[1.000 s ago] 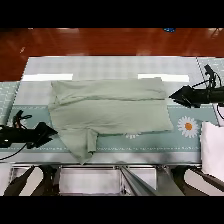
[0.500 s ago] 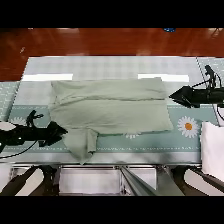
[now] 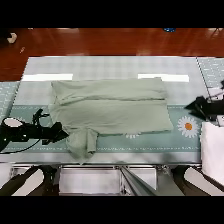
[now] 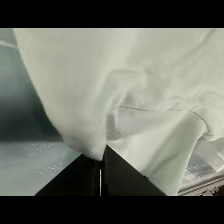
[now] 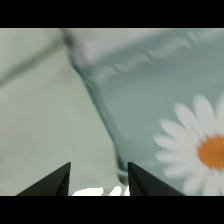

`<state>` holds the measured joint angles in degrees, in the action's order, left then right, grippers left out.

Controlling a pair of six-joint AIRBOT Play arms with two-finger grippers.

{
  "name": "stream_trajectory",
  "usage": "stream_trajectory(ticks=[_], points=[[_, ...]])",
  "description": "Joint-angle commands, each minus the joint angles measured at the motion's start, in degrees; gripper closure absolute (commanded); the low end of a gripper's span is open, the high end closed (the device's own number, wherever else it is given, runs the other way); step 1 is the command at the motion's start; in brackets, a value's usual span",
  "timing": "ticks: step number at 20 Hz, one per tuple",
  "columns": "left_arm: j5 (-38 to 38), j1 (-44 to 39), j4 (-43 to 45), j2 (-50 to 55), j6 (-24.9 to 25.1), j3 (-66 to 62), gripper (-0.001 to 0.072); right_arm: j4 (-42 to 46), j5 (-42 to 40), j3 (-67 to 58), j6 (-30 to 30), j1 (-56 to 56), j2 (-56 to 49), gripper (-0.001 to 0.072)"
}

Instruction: Fold the shirts.

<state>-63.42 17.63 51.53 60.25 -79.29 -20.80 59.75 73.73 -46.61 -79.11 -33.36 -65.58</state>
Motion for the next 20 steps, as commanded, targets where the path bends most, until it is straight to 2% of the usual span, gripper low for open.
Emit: stream_trajectory(ticks=[1,8,13,18,19,20], points=[[-0.61,-0.15,-0.83,0.09,0.15,-1.11,0.0685,4.17,1.95,6.78,-2.69,-2.49,0.33,0.0300],[-0.46,-0.15,-2.10,0.09,0.15,-1.11,0.0685,1.25,-2.49,10.01,-2.16,2.01,-4.07,0.0300],[-0.46,-0.15,-2.12,0.09,0.17,-1.11,0.0685,-5.64,-6.47,9.88,-2.12,7.30,-7.82,0.0299],[-0.42,-0.15,-2.10,0.09,0.20,-1.11,0.0685,-7.67,-7.19,9.88,-2.10,12.50,-10.80,0.0301],[-0.46,-0.15,-2.10,0.09,0.20,-1.11,0.0686,-8.44,-7.56,9.75,-1.77,13.18,-10.80,0.0365],[-0.48,-0.15,-2.10,0.09,0.20,-1.16,0.0685,-9.20,-7.06,8.96,0.20,13.60,-10.78,0.0591]])
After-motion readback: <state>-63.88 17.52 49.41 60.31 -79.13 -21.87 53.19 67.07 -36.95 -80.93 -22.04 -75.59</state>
